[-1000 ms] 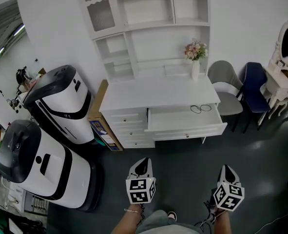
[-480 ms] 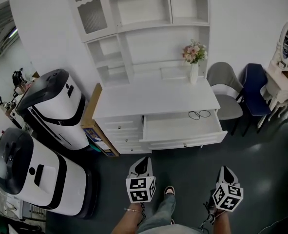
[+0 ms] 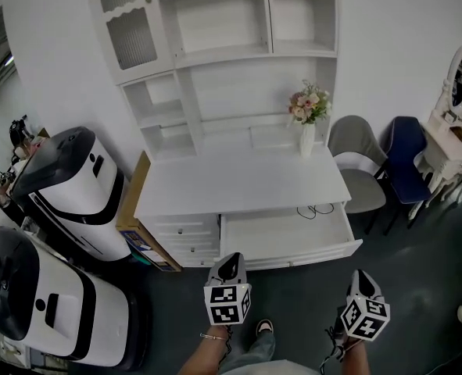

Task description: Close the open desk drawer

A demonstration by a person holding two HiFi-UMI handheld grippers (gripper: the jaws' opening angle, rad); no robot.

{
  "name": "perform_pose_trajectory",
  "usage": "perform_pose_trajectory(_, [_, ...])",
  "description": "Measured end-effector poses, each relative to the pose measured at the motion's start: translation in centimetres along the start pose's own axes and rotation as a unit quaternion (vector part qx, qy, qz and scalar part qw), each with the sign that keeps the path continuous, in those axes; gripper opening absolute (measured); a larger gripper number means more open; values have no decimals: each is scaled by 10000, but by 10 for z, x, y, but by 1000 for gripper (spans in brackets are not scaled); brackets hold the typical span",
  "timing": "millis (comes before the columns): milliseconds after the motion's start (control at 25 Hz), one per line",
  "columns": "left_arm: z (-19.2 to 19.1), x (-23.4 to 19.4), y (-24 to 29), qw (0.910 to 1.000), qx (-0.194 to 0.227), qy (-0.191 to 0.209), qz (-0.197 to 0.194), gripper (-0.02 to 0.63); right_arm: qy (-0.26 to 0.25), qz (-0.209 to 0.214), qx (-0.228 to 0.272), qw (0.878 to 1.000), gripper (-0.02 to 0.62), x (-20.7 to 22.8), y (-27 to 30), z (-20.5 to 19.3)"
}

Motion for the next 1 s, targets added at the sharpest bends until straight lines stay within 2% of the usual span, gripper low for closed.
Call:
perform_pose_trajectory(600, [44, -26, 124, 9999, -123, -69, -43, 18, 94, -35, -117, 9999, 6, -1, 117, 52])
perform_pose_trajectory(800, [45, -25, 145, 9998, -186, -67, -18, 18, 91, -36, -226, 9997, 6, 6, 138, 53])
perform_pose_trajectory(1000, [45, -29, 147, 9994, -206, -131, 251, 18, 63, 190, -279, 9994, 6, 8, 160, 58])
Point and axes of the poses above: the fingertips, and each gripper's own axes: y forward along the fingers, x to its right, z out of its top, the point moved 2 cm from there along -y, backward along the fingers, and after that the axes turned 13 degrees about -y, right-handed, at the moved point
